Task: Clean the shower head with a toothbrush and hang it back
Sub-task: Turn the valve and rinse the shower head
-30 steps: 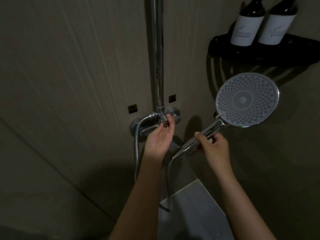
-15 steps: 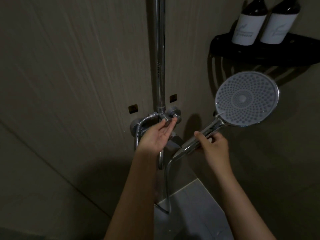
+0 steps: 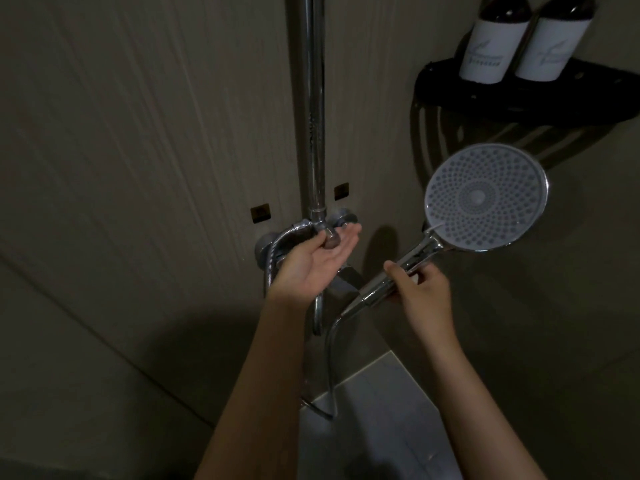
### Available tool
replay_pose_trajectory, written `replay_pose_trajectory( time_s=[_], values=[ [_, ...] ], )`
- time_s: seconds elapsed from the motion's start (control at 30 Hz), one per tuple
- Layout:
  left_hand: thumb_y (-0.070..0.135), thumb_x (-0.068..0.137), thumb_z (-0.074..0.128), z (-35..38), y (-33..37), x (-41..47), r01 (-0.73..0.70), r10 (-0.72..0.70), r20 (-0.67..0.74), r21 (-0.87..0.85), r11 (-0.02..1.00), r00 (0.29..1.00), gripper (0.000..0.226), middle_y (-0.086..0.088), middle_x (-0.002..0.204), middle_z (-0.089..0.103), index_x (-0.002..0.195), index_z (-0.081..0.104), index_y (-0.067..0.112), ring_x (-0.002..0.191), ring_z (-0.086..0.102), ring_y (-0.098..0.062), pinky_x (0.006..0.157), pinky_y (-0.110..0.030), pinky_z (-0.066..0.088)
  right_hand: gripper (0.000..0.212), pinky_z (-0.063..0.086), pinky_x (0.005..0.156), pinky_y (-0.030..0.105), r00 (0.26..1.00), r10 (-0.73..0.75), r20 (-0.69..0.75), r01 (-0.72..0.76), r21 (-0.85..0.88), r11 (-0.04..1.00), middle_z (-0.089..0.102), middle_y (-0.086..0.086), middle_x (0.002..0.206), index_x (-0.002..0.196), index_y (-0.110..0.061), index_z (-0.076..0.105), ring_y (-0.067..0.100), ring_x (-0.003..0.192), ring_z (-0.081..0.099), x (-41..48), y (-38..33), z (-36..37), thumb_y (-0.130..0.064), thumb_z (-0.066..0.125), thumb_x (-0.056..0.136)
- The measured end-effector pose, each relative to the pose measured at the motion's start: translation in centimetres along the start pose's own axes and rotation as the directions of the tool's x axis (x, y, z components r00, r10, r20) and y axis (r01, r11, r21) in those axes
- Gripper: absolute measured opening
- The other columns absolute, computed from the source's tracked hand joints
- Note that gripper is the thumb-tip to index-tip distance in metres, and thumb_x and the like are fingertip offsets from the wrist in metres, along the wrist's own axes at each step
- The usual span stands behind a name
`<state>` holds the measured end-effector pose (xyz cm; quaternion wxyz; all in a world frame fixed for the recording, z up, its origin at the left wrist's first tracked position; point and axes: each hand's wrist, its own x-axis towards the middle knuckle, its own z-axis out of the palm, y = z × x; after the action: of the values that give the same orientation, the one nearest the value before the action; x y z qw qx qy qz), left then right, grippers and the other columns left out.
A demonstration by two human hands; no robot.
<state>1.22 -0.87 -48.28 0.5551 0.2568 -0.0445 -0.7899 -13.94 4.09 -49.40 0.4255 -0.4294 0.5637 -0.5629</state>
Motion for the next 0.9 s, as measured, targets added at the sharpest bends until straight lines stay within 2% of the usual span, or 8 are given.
replay_pose_trajectory(
  time_s=[0.13,0.3,0.4,0.53,0.6,0.7,0.8,0.9],
  values=[
    [0.009,0.098,0.036,0.1,-0.7,0.5,-0.071,0.072,-0.032,0.043,0.997,0.997,0.017,-0.010,0.085,0.052,0.102,0.050,0.000,0.075,0.050,-0.015,0.072,-0.028,0.043,0.009,0.052,0.089,0.054,1.000,0.012,-0.006,-0.012,0.003,1.000,0.069,0.006,0.081,0.077,-0.018,0.064,0.025,0.084,0.068,0.2,0.0,-0.2,-0.013,0.068,0.083],
    [0.011,0.100,0.035,1.1,-0.7,0.5,-0.129,0.149,-0.082,0.213,0.969,0.985,0.017,-0.006,0.076,0.048,0.093,0.048,0.004,0.068,0.047,-0.014,0.068,-0.027,0.043,0.009,0.052,0.088,0.054,1.000,0.003,-0.012,-0.003,-0.001,1.000,0.070,0.009,0.081,0.076,-0.017,0.064,0.028,0.085,0.069,0.3,0.0,-0.4,-0.012,0.068,0.083],
    [0.014,0.100,0.037,0.8,-0.8,0.4,-0.153,0.175,-0.068,0.259,0.954,0.982,0.019,-0.009,0.081,0.055,0.101,0.051,0.001,0.076,0.058,-0.018,0.072,-0.029,0.048,0.010,0.052,0.088,0.054,1.000,-0.008,-0.009,0.008,-0.007,1.000,0.070,0.010,0.082,0.076,-0.016,0.063,0.028,0.085,0.069,0.1,-0.2,-0.4,-0.011,0.067,0.084],
    [0.029,0.101,0.036,-1.0,-1.0,-0.3,-0.169,0.202,-0.082,0.302,0.938,0.976,0.036,-0.015,0.107,0.066,0.119,0.053,0.002,0.098,0.066,-0.023,0.083,-0.031,0.051,0.004,0.053,0.089,0.050,1.000,0.002,0.007,-0.002,-0.008,1.000,0.070,0.009,0.084,0.082,-0.013,0.064,0.023,0.084,0.069,0.0,0.0,-0.9,-0.012,0.066,0.085],
    [0.028,0.100,0.040,-1.8,-1.0,-0.6,-0.206,0.274,-0.130,0.385,0.900,0.953,0.031,-0.014,0.103,0.068,0.111,0.056,0.005,0.096,0.067,-0.022,0.084,-0.031,0.052,0.003,0.054,0.089,0.049,1.000,0.027,0.002,-0.027,-0.019,0.999,0.070,0.011,0.088,0.084,-0.013,0.064,0.024,0.086,0.069,0.1,0.4,-1.3,-0.015,0.066,0.085],
    [0.019,0.094,0.053,-3.0,-1.2,-0.6,-0.193,0.407,-0.214,0.630,0.753,0.888,0.009,-0.005,0.091,0.065,0.093,0.060,0.013,0.086,0.063,-0.016,0.083,-0.029,0.050,0.006,0.054,0.087,0.053,0.998,0.036,-0.042,-0.037,-0.029,0.999,0.070,0.014,0.088,0.083,-0.012,0.064,0.027,0.086,0.069,0.4,1.2,-1.7,-0.017,0.068,0.083],
    [0.019,0.091,0.058,-3.2,-2.2,-0.4,-0.076,0.297,-0.221,0.673,0.736,0.929,0.005,-0.004,0.097,0.066,0.091,0.061,0.015,0.097,0.061,-0.017,0.095,-0.034,0.046,0.008,0.054,0.085,0.053,0.996,0.046,-0.073,-0.049,-0.032,0.998,0.070,0.013,0.086,0.081,-0.013,0.064,0.027,0.085,0.069,0.4,1.8,-1.9,-0.018,0.070,0.082],
    [0.020,0.093,0.055,-3.2,-3.2,-0.2,-0.062,0.247,-0.215,0.623,0.780,0.945,0.025,-0.013,0.117,0.064,0.113,0.058,0.005,0.114,0.058,-0.025,0.104,-0.037,0.042,0.009,0.055,0.083,0.052,0.993,0.057,-0.104,-0.062,-0.053,0.997,0.070,0.010,0.081,0.078,-0.016,0.063,0.026,0.081,0.069,0.4,2.5,-2.3,-0.019,0.070,0.082]
  ],
)
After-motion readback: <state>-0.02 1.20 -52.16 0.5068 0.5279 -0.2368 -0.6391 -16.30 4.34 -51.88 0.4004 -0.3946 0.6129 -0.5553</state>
